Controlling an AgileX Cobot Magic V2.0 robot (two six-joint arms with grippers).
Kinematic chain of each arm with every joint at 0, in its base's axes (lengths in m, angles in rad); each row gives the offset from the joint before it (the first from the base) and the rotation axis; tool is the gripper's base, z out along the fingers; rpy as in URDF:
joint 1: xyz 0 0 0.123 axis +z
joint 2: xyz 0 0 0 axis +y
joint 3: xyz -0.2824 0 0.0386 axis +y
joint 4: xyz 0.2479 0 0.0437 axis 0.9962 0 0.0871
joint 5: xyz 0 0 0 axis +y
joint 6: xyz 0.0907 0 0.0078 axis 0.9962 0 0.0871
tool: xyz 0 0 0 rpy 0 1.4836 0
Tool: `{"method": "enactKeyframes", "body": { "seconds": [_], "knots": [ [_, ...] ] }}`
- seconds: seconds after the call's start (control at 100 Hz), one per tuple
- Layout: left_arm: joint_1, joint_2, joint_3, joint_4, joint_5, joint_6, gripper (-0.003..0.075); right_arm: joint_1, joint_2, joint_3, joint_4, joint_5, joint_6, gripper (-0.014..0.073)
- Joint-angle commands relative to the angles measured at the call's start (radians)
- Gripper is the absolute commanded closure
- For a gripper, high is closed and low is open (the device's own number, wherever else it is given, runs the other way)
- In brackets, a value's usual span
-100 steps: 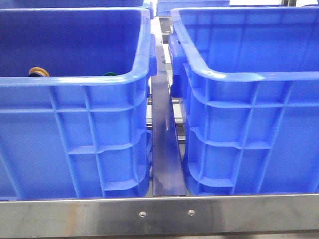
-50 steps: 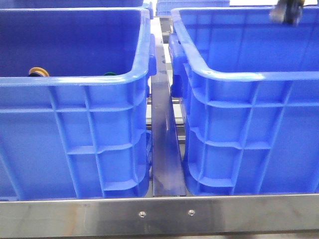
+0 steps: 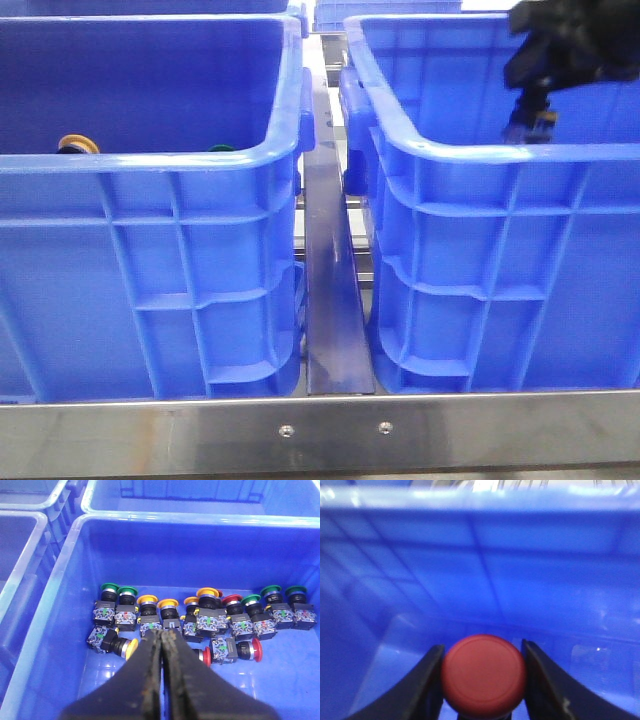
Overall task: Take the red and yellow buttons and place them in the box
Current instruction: 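Carry the red button into the empty bin and open the right gripper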
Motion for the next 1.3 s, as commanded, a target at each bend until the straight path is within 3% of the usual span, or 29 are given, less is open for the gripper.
{"method": "enactKeyframes", "body": {
  "seconds": [0.0,0.09,0.44,0.98,1.05,1.29],
  "knots": [
    [0.003,0.001,-0.026,-0.003,-0.079,-0.003,0.0741,0.001,-0.008,-0.03,0.149,0.002,-0.145,0.0443],
    [0.003,0.001,-0.026,-0.003,-0.079,-0.003,0.0741,0.001,0.023,-0.044,0.184,0.01,-0.21,0.0443],
    [0.003,0.001,-0.026,-0.003,-0.079,-0.003,0.0741,0.001,0.104,-0.132,0.184,0.018,-0.21,0.0443],
    [0.003,0.001,-0.026,-0.003,-0.079,-0.003,0.0741,0.001,0.14,-0.087,0.183,-0.01,-0.209,0.0435],
    [0.003,0.001,-0.026,-0.003,-0.079,-0.003,0.0741,0.001,0.139,-0.073,0.183,-0.009,-0.209,0.0383],
    [0.003,0.001,-0.026,-0.003,-0.079,-0.003,0.0741,0.001,0.133,-0.059,0.183,-0.009,-0.208,0.006]
  ]
}}
